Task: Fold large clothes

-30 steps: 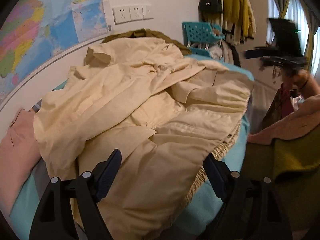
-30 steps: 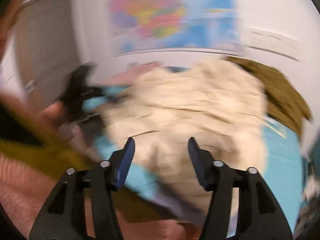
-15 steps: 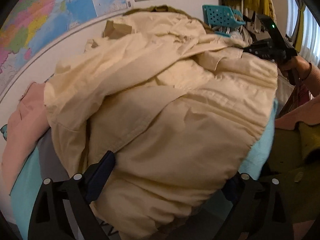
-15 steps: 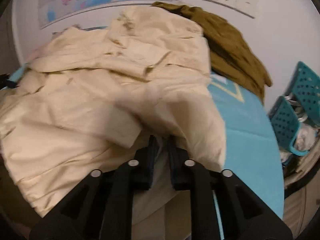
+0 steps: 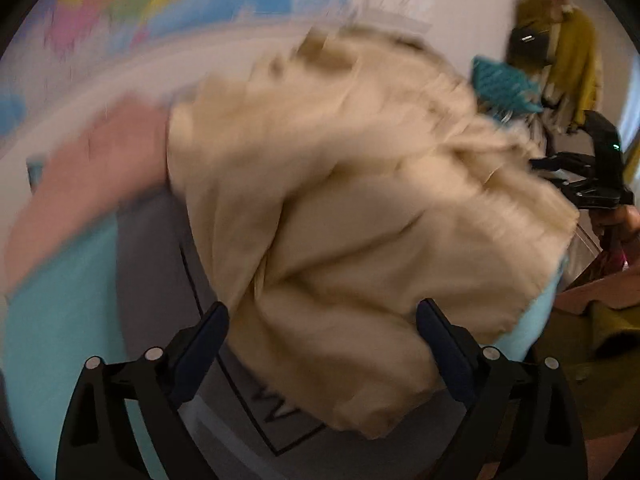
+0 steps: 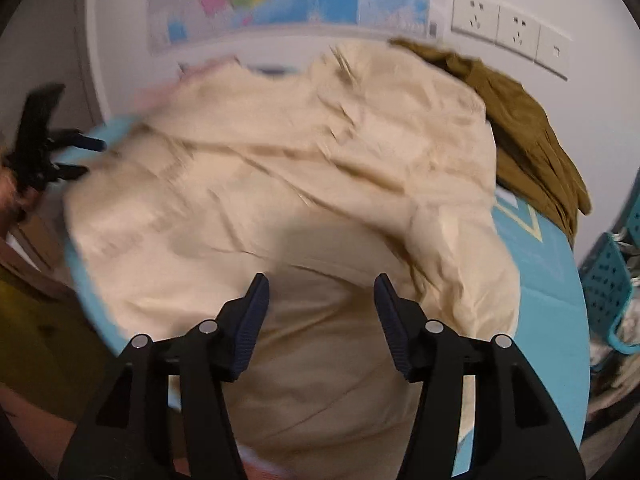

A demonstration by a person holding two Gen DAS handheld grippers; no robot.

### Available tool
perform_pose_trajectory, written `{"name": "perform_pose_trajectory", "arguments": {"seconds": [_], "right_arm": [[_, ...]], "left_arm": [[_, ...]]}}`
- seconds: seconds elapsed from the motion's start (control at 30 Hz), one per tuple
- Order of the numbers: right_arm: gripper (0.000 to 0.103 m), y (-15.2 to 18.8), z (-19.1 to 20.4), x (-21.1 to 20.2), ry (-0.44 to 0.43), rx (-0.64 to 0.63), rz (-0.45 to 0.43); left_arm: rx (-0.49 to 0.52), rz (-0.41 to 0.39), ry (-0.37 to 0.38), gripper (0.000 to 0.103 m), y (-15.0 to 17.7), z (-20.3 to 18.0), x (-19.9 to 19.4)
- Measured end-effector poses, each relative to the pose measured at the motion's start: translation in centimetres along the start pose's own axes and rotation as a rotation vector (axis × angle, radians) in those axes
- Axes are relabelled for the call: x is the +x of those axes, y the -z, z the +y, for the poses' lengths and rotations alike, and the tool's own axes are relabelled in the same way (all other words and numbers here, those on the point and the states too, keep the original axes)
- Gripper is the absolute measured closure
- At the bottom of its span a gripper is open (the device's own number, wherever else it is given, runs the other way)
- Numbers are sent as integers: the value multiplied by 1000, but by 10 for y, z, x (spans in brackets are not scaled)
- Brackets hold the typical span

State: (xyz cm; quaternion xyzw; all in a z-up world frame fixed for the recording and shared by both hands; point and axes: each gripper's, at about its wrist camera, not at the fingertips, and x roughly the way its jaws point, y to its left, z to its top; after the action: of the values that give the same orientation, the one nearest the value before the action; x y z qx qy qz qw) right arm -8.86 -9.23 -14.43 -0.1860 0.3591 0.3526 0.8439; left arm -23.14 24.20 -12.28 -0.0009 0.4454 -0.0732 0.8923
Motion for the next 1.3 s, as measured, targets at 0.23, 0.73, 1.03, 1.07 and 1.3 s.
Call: {"name": "perform_pose_trajectory", "arguments": {"seconds": [0.23, 0.73, 1.03, 1.07, 1.3], "right_arm": [[40, 4, -9, -30, -75, 90, -53], [8, 64, -83, -55, -247, 521, -51], [37, 46, -55, -28, -436, 463, -54], [43, 46, -56, -26, -454, 474, -55], [43, 52, -67, -35, -582, 552, -97]], "left_arm": [[-109, 3, 56, 12, 17, 10, -4], [-232, -16, 245, 7, 21, -11, -3], [-310, -58, 227, 21, 0, -17, 11], [-320, -53, 192, 36, -1, -17, 11], [-436, -51, 237, 46, 8, 9, -3]]}}
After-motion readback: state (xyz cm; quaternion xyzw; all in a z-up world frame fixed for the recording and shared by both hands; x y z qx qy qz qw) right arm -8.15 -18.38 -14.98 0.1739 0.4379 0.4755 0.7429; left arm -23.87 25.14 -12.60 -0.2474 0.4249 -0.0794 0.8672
